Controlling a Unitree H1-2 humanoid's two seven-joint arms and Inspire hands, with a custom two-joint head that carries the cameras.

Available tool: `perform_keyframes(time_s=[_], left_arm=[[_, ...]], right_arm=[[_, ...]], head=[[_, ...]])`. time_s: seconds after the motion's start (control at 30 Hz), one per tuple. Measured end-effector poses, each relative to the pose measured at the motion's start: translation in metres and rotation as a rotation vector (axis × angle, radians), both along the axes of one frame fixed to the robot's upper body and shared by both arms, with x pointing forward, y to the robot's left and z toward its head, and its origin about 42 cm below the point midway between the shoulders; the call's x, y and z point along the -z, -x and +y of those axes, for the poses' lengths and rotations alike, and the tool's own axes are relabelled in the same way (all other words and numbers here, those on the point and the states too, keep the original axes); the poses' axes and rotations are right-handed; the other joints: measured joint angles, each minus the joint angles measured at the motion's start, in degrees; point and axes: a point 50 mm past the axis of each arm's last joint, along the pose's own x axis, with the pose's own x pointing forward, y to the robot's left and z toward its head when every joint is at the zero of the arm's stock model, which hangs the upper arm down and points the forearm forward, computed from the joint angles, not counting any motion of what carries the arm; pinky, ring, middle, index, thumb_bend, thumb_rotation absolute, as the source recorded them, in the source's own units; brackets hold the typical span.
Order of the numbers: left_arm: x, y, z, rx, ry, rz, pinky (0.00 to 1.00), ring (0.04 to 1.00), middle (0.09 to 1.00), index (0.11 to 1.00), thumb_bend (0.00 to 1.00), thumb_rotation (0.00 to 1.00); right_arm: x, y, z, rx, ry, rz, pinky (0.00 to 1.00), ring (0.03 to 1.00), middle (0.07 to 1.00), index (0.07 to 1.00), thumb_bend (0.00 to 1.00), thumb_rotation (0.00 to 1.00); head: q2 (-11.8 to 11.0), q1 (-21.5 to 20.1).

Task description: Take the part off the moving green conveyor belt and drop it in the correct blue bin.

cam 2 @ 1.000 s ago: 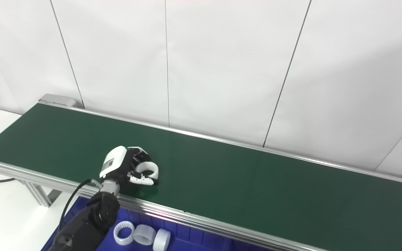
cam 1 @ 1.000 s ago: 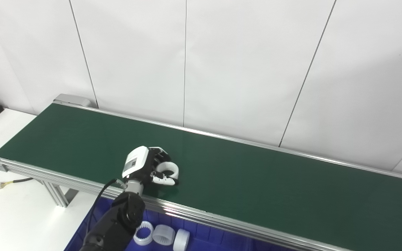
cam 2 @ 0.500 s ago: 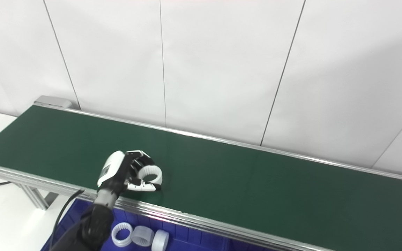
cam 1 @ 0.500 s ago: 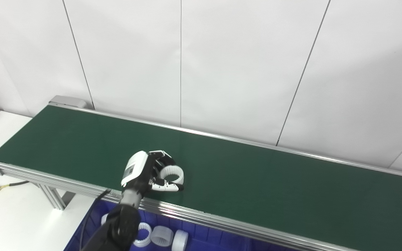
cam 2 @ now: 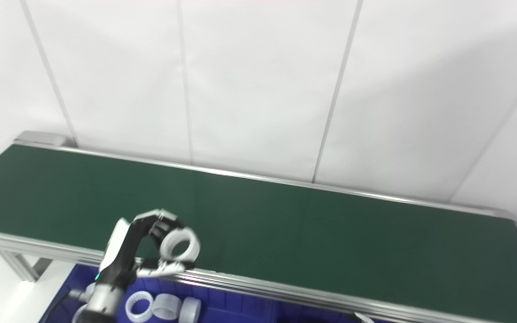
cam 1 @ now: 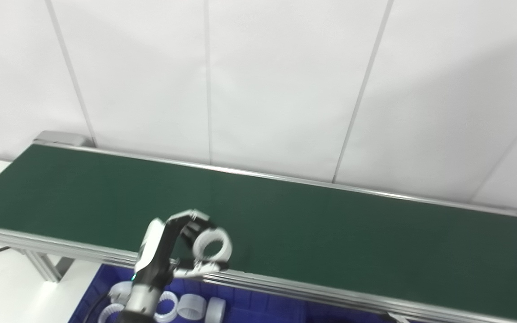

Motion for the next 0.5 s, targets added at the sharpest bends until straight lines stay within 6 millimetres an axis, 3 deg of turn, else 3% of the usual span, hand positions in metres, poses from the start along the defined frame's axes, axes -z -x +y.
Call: perform_keyframes(time_s=[0.23, 0.5], left_arm=[[0.038, 0.025, 0.026, 0.015, -0.014, 0.102, 0.35, 0.396, 0.474, 0.489, 0.51, 0.00], [0.061, 0.044, 0.041, -0.006, -0.026, 0.167, 0.35, 0.393, 0.453, 0.501, 0.51, 0.00]], right_arm=[[0.000, -0.003, 0.004, -0.005, -0.002, -0.006, 0.58, 0.653, 0.689, 0.822, 0.81, 0.36], [-0.003, -0.006, 0.008, -0.014, -0.002, -0.014, 0.60, 0.666, 0.691, 0.827, 0.82, 0.39]], head=[[3.34, -2.64], [5.54, -3.79]])
